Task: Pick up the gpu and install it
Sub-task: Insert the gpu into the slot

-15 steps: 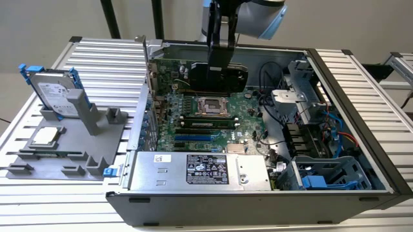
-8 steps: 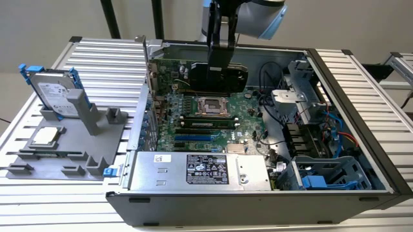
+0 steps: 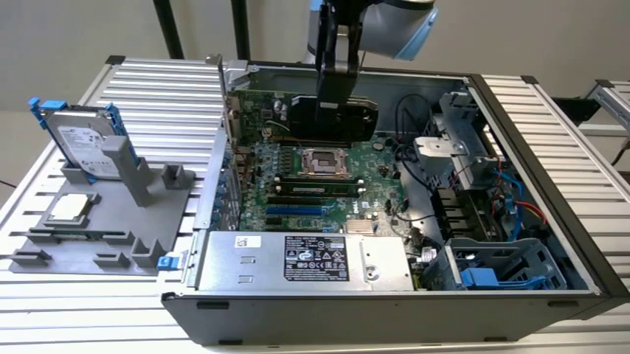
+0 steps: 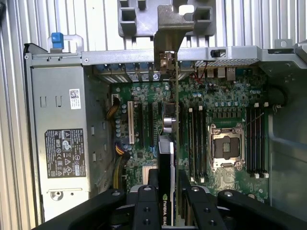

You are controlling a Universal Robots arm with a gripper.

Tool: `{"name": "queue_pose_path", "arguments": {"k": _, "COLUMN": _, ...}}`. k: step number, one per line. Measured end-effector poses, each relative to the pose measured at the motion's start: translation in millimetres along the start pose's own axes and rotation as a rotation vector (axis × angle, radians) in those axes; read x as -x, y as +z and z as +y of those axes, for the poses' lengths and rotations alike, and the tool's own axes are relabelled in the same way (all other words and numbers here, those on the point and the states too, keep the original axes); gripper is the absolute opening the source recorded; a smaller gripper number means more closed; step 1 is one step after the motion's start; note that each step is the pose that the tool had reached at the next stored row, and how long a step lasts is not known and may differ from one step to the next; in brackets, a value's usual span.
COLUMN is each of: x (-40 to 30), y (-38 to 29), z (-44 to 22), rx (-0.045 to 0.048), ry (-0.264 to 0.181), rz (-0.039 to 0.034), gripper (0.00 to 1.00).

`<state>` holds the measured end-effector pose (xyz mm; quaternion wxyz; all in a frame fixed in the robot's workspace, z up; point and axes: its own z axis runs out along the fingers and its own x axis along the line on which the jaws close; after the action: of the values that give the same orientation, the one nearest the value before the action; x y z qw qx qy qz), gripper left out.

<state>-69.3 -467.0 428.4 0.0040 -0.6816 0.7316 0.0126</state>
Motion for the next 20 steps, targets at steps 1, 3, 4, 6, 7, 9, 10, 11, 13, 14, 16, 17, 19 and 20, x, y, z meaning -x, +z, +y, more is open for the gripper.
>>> {"name": "queue_pose_path", "arguments": {"k": 1, "x": 0.0, "y": 0.3, "z": 0.0, "rx": 0.0000, "ry": 0.000, "rz": 0.0001, "gripper": 0.00}}
{"name": "queue_pose_path", "arguments": {"k": 3, "x": 0.0, "y": 1.2, "z": -0.2, "rx": 0.0001, "ry": 0.000, "rz": 0.0003, "gripper": 0.00}}
{"name": "queue_pose_path", "arguments": {"k": 4, "x": 0.0, "y": 1.6, "z": -0.2, "rx": 0.0001, "ry": 0.000, "rz": 0.0003, "gripper": 0.00}}
{"name": "queue_pose_path", "arguments": {"k": 6, "x": -0.1, "y": 2.4, "z": -0.3, "rx": 0.0001, "ry": 0.000, "rz": 0.0003, "gripper": 0.00}}
{"name": "queue_pose_path", "arguments": {"k": 7, "x": -0.1, "y": 2.8, "z": -0.4, "rx": 0.0001, "ry": 0.000, "rz": 0.0004, "gripper": 0.00}}
{"name": "queue_pose_path", "arguments": {"k": 9, "x": -0.1, "y": 3.5, "z": -0.5, "rx": 0.0000, "ry": 0.000, "rz": 0.0006, "gripper": 0.00}}
{"name": "queue_pose_path", "arguments": {"k": 10, "x": -0.1, "y": 3.8, "z": -0.5, "rx": 0.0001, "ry": 0.000, "rz": 0.0008, "gripper": 0.00}}
{"name": "queue_pose_path", "arguments": {"k": 11, "x": -0.1, "y": 4.1, "z": -0.6, "rx": 0.0001, "ry": 0.000, "rz": 0.0008, "gripper": 0.00}}
{"name": "queue_pose_path", "arguments": {"k": 13, "x": -0.1, "y": 4.8, "z": -0.7, "rx": 0.0000, "ry": 0.000, "rz": 0.0010, "gripper": 0.00}}
{"name": "queue_pose_path", "arguments": {"k": 14, "x": -0.1, "y": 5.1, "z": -0.7, "rx": 0.0000, "ry": 0.000, "rz": 0.0011, "gripper": 0.00}}
{"name": "queue_pose_path", "arguments": {"k": 16, "x": -0.1, "y": 5.7, "z": -0.8, "rx": 0.0000, "ry": 0.000, "rz": 0.0014, "gripper": 0.00}}
{"name": "queue_pose_path", "arguments": {"k": 17, "x": -0.1, "y": 6.1, "z": -0.9, "rx": 0.0000, "ry": 0.000, "rz": 0.0015, "gripper": 0.00}}
{"name": "queue_pose_path", "arguments": {"k": 19, "x": -0.1, "y": 6.9, "z": -1.0, "rx": 0.0000, "ry": 0.000, "rz": 0.0016, "gripper": 0.00}}
{"name": "queue_pose_path", "arguments": {"k": 20, "x": -0.1, "y": 7.2, "z": -1.1, "rx": 0.0000, "ry": 0.000, "rz": 0.0018, "gripper": 0.00}}
